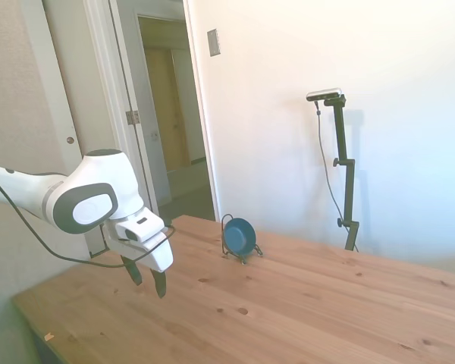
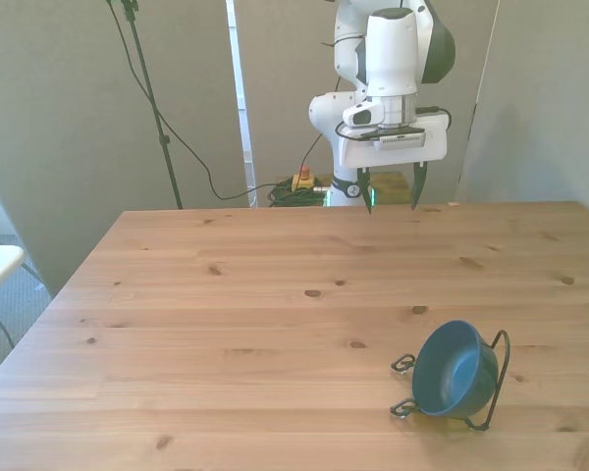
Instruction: Unload the bowl
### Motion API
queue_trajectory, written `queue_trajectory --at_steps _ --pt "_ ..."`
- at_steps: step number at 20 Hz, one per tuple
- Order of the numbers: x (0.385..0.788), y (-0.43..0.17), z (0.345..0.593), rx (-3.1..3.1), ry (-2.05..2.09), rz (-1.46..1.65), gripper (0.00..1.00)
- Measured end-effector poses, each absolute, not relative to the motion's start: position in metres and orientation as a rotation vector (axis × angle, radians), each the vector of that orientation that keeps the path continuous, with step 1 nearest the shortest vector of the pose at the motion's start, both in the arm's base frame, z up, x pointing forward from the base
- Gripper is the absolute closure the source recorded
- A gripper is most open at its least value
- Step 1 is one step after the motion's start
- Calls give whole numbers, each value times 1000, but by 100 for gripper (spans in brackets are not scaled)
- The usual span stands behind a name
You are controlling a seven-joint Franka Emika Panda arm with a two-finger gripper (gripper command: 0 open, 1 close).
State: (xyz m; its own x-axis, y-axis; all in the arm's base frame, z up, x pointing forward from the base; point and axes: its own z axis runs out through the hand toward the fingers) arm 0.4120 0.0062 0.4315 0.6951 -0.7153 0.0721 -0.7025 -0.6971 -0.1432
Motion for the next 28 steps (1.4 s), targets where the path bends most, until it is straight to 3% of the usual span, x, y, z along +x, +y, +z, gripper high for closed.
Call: queue_trajectory --at_steps 5,15,21,28 --pt "414 -3 435 -2804 1196 -207 0" --pt "445 -46 468 -2808 1021 -438 0" --pt "504 -58 485 -2769 962 -547 0" --pt "592 -57 463 -2786 776 -531 0"
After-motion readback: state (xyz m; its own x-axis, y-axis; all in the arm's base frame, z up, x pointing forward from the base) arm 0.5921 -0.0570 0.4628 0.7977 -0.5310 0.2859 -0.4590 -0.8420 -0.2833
